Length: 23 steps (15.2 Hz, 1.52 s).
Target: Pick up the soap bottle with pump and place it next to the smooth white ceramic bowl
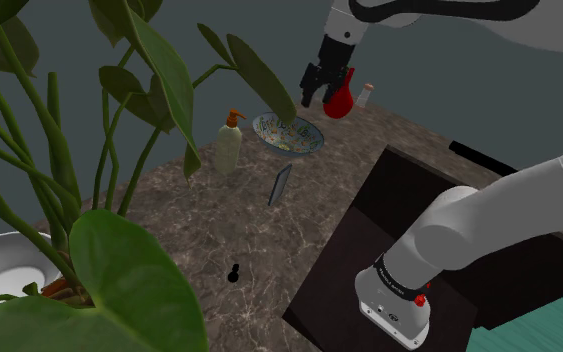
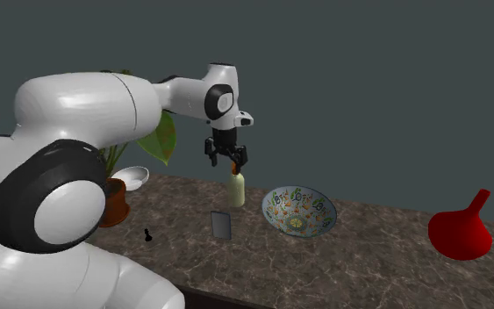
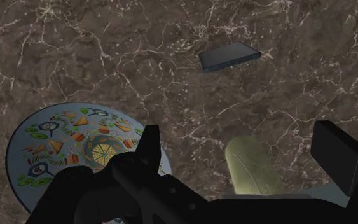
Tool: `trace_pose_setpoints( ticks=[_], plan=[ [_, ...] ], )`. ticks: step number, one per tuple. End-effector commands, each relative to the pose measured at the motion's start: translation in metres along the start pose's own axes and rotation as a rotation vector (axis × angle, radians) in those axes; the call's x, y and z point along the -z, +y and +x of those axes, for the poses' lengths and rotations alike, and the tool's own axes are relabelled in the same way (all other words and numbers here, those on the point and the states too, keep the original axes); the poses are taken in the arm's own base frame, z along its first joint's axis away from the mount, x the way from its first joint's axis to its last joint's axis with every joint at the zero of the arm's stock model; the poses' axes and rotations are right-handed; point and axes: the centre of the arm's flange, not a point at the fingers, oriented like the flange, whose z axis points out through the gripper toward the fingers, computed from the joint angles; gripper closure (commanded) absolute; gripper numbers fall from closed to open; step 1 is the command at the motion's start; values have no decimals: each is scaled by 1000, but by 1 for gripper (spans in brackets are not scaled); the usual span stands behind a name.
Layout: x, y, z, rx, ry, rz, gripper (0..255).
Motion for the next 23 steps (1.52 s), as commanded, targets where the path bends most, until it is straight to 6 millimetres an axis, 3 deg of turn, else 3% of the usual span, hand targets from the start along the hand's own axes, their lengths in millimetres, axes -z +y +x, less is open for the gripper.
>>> trace_pose_setpoints(
  ticks=[1,19,23],
  plan=[
    [-12,-10,24,-1,0,-3,0],
    [-120,-94,222,-10,-9,-31,0],
    [-138,-95,226,-10,-9,-32,0]
  ],
)
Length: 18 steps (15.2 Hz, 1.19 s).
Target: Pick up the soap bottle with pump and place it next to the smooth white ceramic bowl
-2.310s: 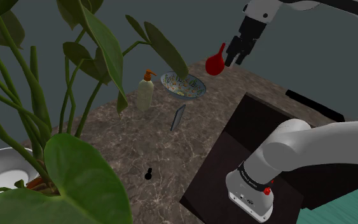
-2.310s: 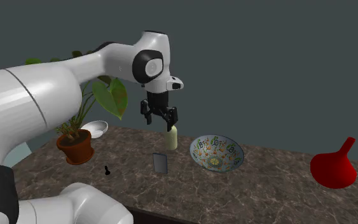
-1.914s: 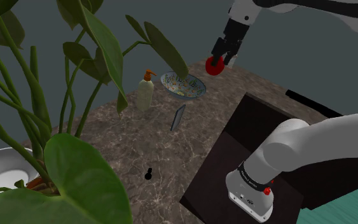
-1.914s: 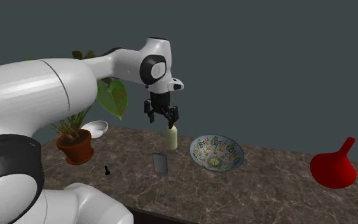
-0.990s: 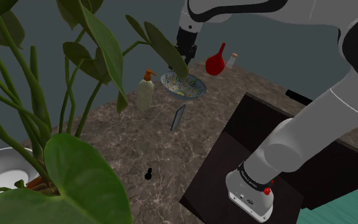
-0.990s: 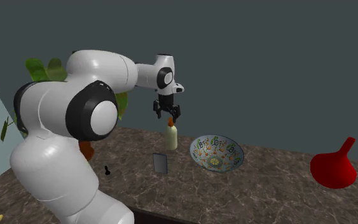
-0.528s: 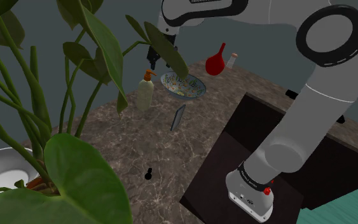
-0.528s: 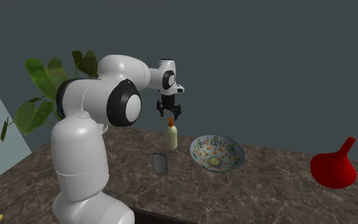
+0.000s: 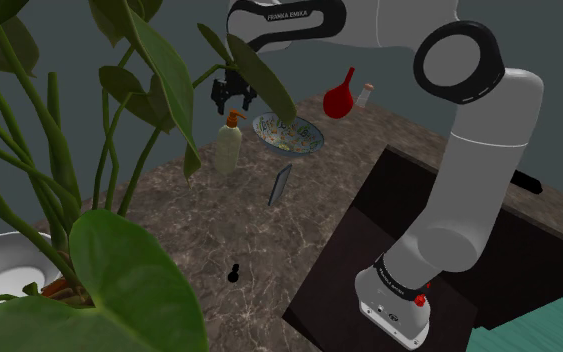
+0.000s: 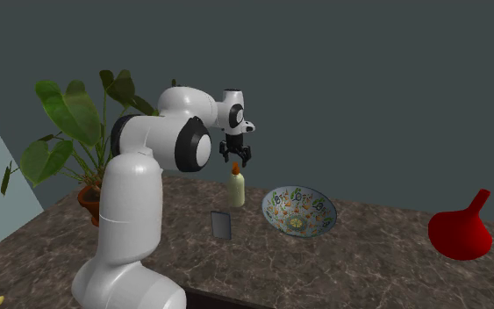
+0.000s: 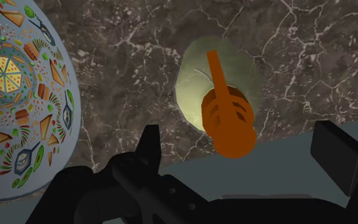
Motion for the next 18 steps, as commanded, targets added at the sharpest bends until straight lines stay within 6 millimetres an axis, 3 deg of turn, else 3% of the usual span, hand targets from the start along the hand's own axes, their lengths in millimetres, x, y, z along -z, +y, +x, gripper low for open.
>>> trace_pose_setpoints(
  ticks=[1,4,12,13,18],
  plan=[
    [-11,0,2,0,1,0,0],
    [-30,0,2,0,1,0,0],
    [-29,0,2,0,1,0,0],
    [-29,0,2,0,1,0,255],
    [-29,0,2,0,1,0,255]
  ],
)
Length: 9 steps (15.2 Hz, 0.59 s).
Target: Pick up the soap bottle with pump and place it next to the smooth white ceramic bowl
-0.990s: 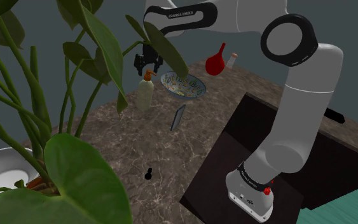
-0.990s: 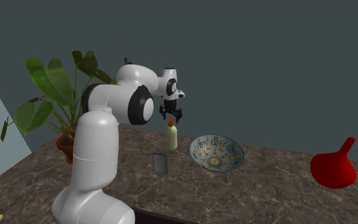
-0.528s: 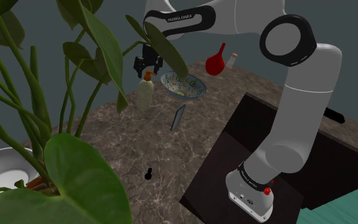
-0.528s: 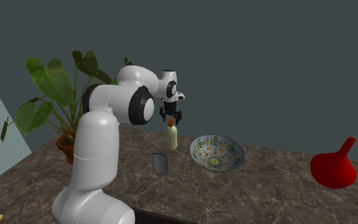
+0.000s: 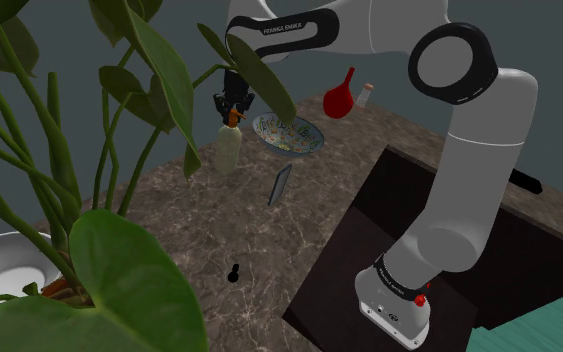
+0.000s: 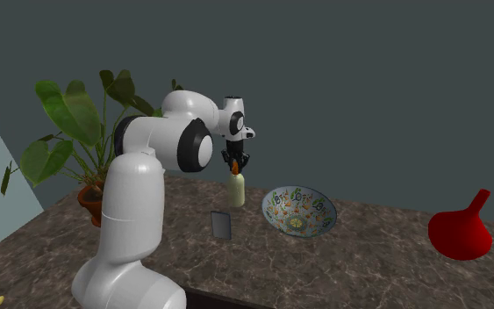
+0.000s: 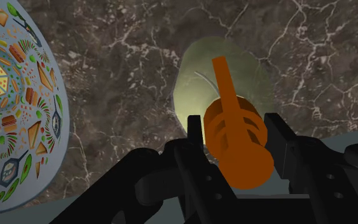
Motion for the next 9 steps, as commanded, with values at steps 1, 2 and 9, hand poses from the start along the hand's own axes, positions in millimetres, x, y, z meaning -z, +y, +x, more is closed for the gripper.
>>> trace_pose_setpoints(
  ticks=[1,2,9],
  plan=[
    [0,0,0,0,-1,0,255],
    [0,0,0,0,-1,0,255],
    [26,1,0,0,0,0,255]
  ],
)
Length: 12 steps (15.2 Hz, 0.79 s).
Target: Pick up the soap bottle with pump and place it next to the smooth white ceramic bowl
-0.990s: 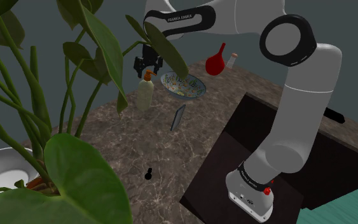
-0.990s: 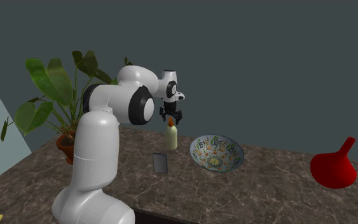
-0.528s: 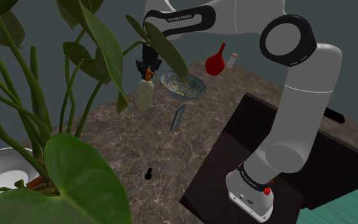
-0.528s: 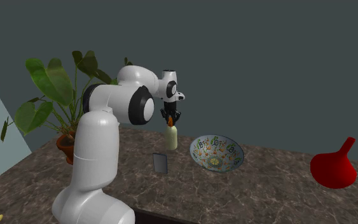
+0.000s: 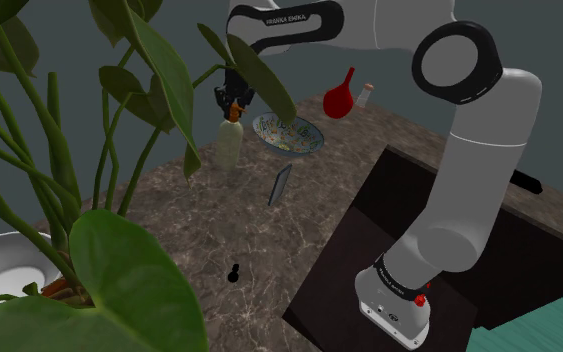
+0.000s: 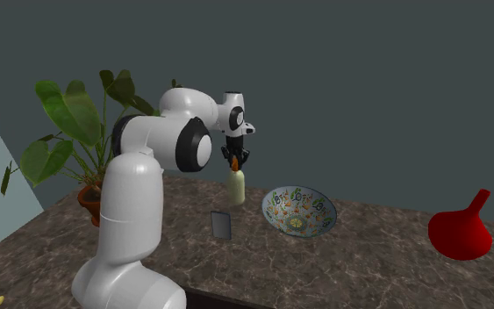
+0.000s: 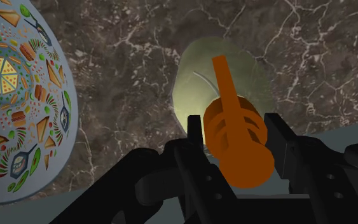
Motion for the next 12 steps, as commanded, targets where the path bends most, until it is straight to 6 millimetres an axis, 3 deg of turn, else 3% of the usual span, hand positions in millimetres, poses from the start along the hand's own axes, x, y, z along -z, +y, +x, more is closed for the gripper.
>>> trace_pose_setpoints(
  ticks=[1,12],
  plan=[
    [11,0,1,0,0,0,255],
    [69,1,0,0,0,0,255]
  ],
)
